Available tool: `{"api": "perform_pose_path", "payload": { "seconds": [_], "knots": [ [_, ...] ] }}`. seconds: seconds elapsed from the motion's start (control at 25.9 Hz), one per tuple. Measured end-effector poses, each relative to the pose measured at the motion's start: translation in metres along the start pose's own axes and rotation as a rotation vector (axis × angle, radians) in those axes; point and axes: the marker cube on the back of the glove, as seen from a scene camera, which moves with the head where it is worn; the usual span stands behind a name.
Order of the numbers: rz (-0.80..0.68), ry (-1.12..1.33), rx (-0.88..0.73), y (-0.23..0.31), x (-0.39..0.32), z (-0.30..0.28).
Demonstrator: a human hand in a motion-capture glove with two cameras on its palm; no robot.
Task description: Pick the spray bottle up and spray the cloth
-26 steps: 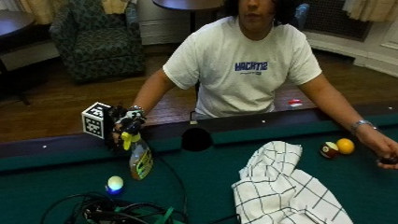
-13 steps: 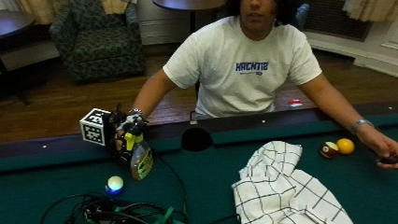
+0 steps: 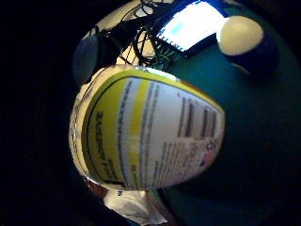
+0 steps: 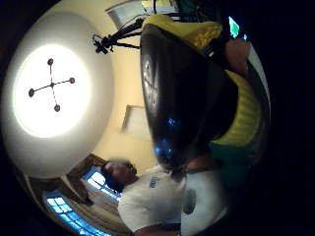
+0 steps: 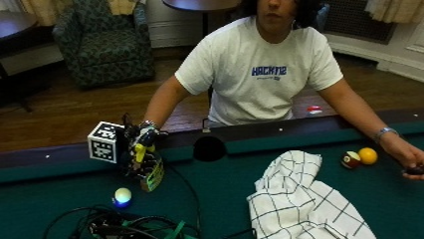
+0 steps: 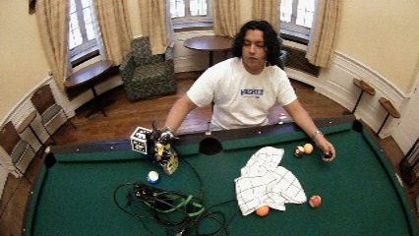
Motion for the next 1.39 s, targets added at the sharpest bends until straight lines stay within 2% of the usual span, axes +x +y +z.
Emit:
{"api": "perform_pose_path", "payload": {
  "seconds": [0.7,1.08,1.2,1.39],
  "knots": [
    [-0.036,0.005,-0.028,-0.041,-0.010,0.057],
    [-0.045,0.013,0.198,-0.057,-0.010,0.071],
    [-0.082,-0.006,0.217,-0.059,-0.026,0.070],
    [-0.179,-0.012,0.162,-0.062,-0.085,0.070]
  ]
}}
